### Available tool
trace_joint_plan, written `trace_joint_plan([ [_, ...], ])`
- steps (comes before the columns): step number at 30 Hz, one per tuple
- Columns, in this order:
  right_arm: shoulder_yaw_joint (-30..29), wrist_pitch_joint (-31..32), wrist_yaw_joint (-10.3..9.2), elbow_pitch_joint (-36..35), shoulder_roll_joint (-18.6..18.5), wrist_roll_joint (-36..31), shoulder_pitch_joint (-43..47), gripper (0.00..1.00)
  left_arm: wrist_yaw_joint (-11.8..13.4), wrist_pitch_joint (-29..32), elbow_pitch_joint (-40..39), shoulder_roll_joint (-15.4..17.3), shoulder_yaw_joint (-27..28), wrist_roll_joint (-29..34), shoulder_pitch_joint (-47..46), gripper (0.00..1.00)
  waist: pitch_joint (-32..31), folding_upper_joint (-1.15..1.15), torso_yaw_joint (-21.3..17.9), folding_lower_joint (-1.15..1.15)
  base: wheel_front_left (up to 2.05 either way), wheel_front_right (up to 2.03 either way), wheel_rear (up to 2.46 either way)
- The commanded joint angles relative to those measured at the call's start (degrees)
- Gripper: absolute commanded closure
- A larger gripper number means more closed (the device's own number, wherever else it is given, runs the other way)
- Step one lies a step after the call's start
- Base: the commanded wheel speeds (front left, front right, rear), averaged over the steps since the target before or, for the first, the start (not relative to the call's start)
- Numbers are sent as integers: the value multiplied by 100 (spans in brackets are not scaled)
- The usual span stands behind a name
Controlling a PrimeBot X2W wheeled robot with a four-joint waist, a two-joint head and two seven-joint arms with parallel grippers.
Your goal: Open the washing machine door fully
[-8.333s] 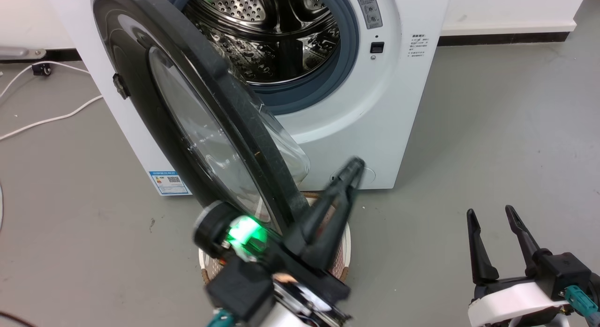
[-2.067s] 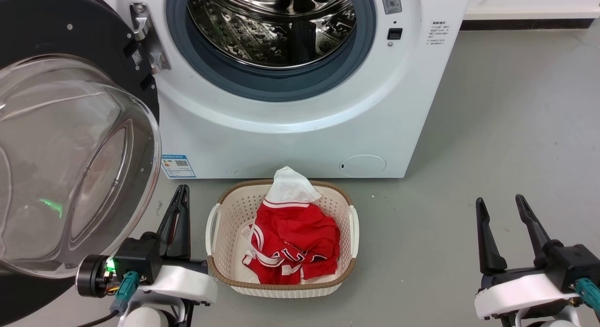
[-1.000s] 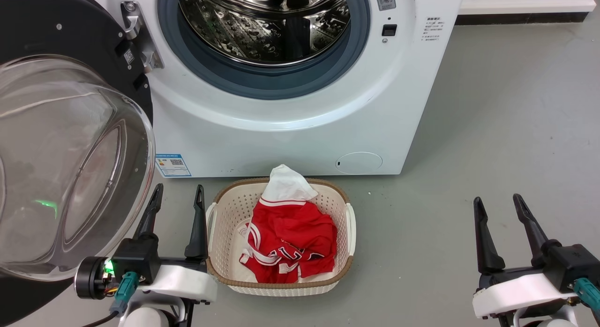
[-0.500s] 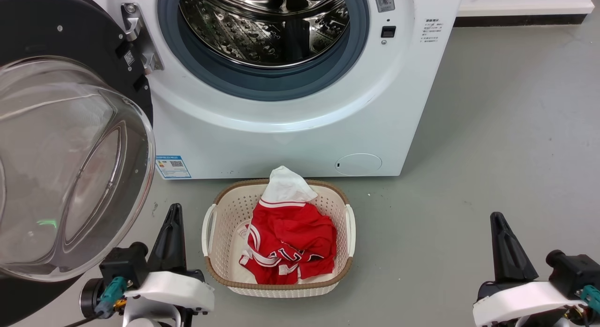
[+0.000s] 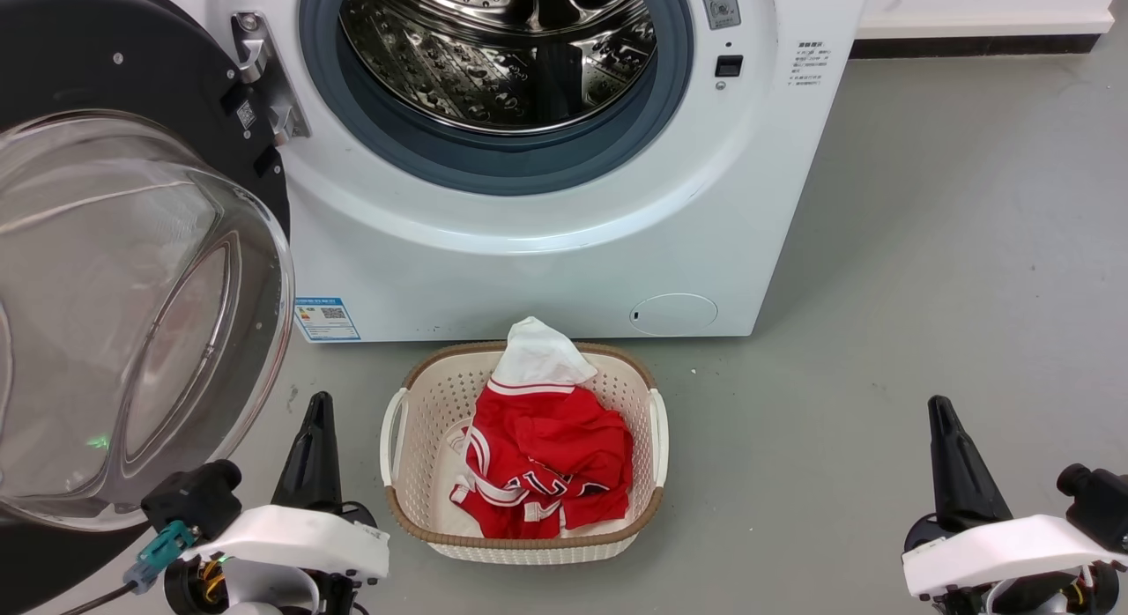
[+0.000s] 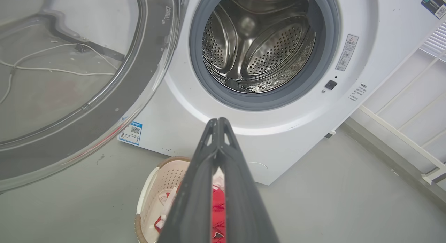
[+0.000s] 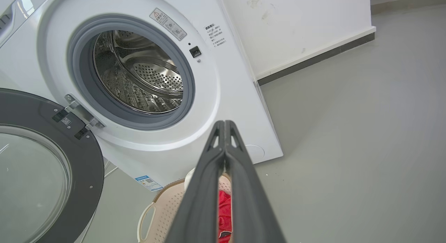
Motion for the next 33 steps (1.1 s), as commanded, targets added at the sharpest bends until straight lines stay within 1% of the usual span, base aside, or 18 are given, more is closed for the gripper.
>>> trace_joint_plan([
  [1, 1, 26, -1, -44, -54, 201, -136, 100, -25, 41, -51, 11, 43, -193, -131, 100, -3, 0, 0, 0, 0, 0, 0],
  [17, -19, 299, -2, 106, -93, 1672, -252, 100, -119, 389, 50, 7, 158, -1633, -173, 100, -66, 0, 1, 0, 0, 0, 0],
  [33, -57, 548, -2, 241, -109, 2900, -348, 100, -193, 682, 143, 3, 261, -2852, -199, 100, -128, 0, 2, 0, 0, 0, 0],
])
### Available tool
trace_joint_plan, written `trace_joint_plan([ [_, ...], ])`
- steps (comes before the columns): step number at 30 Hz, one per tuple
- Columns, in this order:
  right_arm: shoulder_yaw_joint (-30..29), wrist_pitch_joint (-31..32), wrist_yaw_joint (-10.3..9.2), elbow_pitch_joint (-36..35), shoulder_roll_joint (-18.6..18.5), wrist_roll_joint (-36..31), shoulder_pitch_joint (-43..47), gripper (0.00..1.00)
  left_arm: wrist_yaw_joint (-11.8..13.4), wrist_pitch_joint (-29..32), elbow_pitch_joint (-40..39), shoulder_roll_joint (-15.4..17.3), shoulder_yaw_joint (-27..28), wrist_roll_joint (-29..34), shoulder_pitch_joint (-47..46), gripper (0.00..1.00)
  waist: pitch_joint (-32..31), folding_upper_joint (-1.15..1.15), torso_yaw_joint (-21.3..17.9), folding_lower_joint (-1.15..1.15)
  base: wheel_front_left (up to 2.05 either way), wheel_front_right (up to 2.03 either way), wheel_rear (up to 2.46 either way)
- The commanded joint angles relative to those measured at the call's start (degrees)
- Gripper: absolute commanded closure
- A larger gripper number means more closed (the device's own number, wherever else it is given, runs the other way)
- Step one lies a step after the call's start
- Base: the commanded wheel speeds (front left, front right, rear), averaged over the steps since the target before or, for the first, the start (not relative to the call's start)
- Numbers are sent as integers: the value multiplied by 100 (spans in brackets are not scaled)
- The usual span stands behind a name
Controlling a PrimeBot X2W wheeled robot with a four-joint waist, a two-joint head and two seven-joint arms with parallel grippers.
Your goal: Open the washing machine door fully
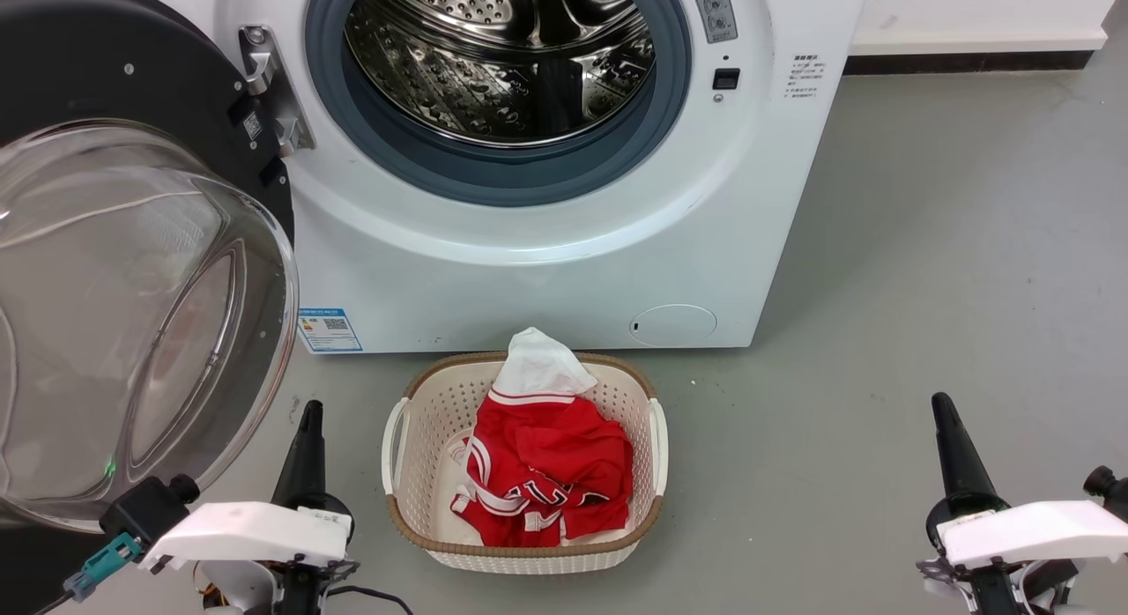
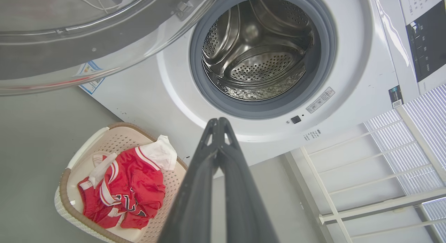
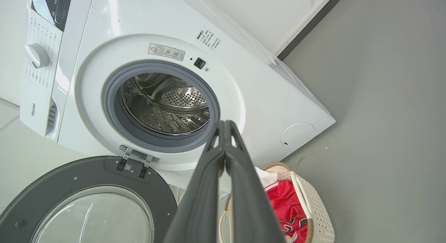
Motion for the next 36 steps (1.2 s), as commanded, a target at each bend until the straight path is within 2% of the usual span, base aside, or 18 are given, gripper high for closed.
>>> trace_joint_plan([
  [1, -15, 37, -1, -21, -46, 170, -130, 100, -31, 32, -26, 8, 25, -160, -104, 100, -5, 0, 0, 0, 0, 0, 0],
  [36, -127, 497, -2, 211, -32, 2191, -289, 100, -159, 534, 132, 0, 199, -2202, -159, 100, -138, 0, 2, 0, 0, 0, 0],
])
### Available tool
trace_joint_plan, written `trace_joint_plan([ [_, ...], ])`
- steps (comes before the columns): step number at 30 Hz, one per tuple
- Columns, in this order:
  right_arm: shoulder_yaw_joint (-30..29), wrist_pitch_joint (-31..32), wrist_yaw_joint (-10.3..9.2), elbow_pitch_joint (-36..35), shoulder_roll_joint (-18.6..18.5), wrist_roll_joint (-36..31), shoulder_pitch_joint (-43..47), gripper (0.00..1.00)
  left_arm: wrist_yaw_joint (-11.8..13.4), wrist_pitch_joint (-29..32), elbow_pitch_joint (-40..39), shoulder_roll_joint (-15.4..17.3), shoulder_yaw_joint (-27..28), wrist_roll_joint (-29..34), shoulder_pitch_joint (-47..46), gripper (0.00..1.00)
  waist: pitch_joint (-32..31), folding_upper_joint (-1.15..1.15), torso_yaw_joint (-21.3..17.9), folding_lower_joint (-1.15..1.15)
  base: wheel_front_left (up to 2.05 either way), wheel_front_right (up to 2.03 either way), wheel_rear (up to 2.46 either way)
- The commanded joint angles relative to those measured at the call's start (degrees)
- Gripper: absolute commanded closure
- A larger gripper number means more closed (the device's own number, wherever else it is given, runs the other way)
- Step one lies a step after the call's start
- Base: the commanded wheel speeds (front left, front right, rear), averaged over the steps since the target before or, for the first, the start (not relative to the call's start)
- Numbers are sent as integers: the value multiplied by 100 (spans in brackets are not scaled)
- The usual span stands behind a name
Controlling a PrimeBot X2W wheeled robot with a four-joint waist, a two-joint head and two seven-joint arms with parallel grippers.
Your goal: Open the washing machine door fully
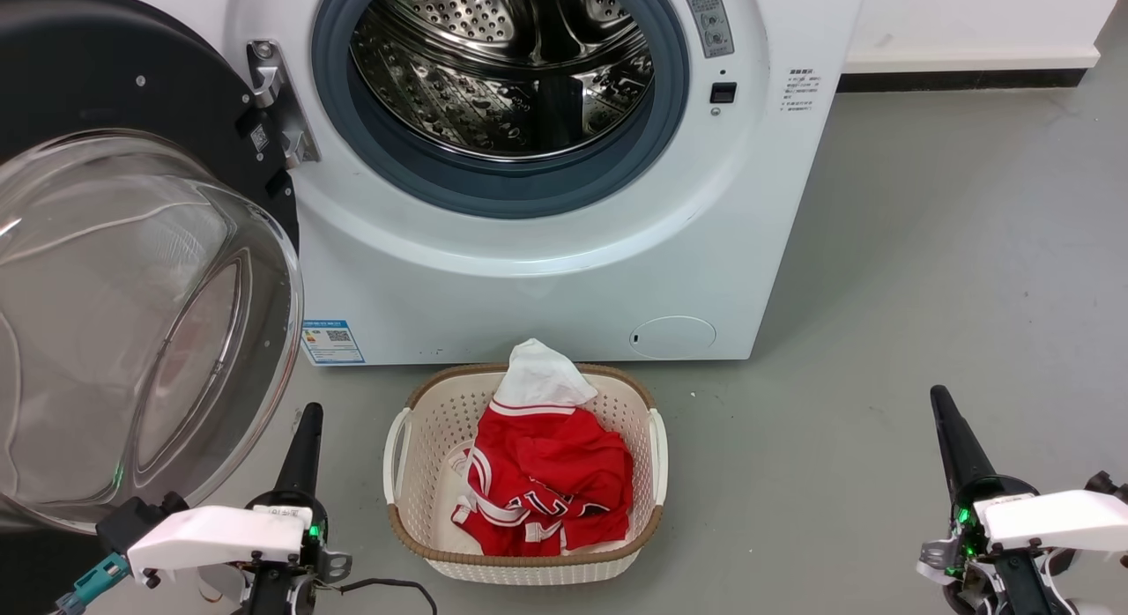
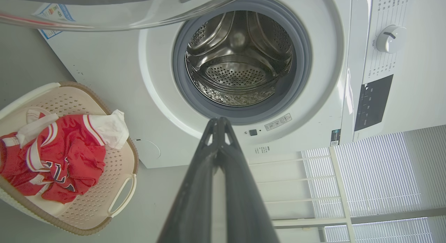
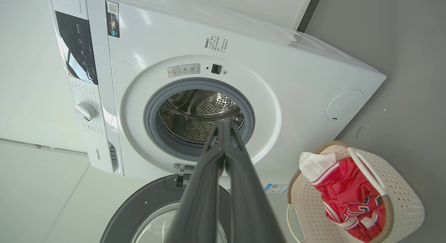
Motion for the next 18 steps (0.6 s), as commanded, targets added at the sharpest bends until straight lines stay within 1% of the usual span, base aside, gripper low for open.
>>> trace_joint_plan([
  [1, -17, 28, -1, -1, -22, 104, -92, 100, -28, 18, -10, 2, 18, -97, -99, 100, -2, 0, 0, 0, 0, 0, 0],
  [18, -74, 220, -1, 94, -1, 897, -170, 100, -80, 220, 59, -2, 88, -911, -105, 100, -69, 0, 1, 0, 0, 0, 0],
])
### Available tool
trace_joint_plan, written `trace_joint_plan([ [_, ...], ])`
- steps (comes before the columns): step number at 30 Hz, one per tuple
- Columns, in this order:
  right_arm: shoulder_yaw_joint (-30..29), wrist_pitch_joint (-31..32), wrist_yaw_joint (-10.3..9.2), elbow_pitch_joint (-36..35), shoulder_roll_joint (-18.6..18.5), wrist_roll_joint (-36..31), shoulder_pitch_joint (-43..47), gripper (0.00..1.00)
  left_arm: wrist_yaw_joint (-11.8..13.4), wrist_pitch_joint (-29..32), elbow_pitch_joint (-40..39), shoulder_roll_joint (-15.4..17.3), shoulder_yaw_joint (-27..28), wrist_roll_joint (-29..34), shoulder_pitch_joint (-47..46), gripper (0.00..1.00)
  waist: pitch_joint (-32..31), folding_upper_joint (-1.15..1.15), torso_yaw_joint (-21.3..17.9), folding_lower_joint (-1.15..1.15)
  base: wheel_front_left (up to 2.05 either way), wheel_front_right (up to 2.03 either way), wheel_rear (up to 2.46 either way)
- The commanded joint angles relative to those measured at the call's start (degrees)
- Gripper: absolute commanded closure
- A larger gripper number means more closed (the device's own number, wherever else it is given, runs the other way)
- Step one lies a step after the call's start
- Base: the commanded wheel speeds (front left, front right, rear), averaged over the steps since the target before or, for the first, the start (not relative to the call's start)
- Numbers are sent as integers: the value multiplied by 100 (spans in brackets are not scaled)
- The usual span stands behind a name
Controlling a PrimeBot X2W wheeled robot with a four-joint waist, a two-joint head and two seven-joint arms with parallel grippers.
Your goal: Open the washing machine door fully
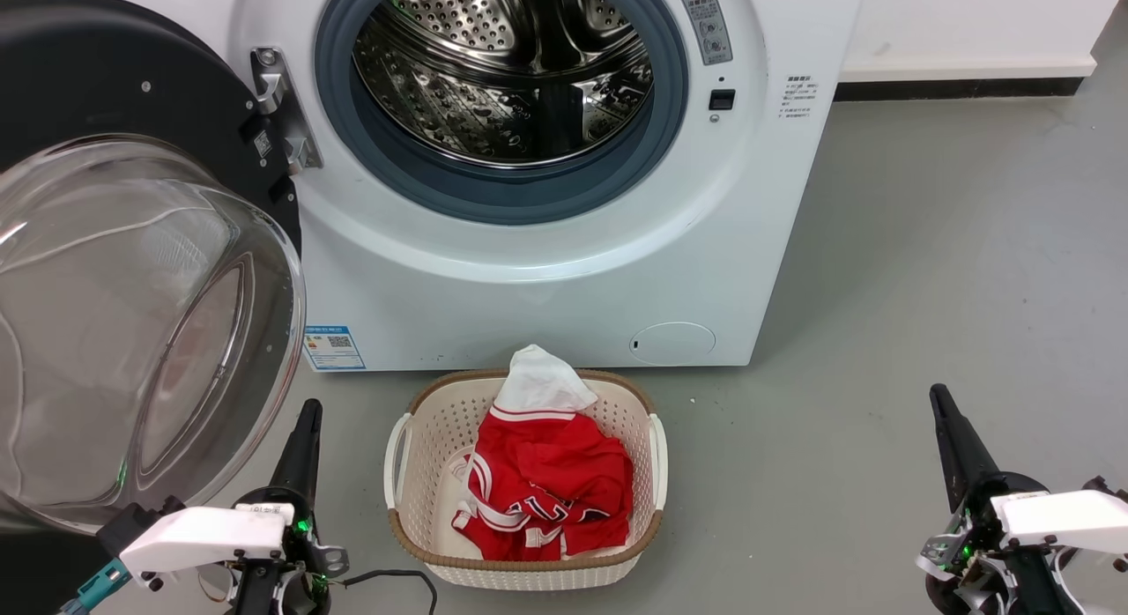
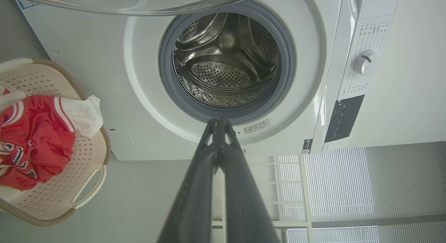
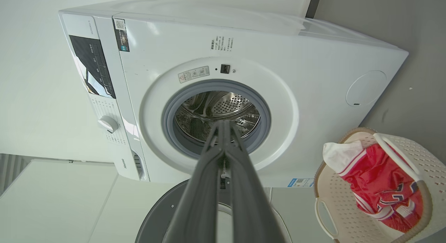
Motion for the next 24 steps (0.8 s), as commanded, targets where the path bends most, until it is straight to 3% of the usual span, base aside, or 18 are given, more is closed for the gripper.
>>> trace_joint_plan([
  [1, -16, 40, -1, 14, -2, 142, -122, 100, -34, 40, 13, -1, 27, -134, -60, 100, -7, 0, 0, 0, 0, 0, 0],
  [17, -70, 203, -2, 95, 19, 792, -157, 100, -72, 210, 65, -5, 86, -806, -71, 100, -70, 0, 1, 0, 0, 0, 0],
  [24, -84, 220, -2, 92, 33, 745, -159, 100, -72, 207, 62, -5, 82, -782, -69, 100, -70, 0, 1, 0, 0, 0, 0],
])
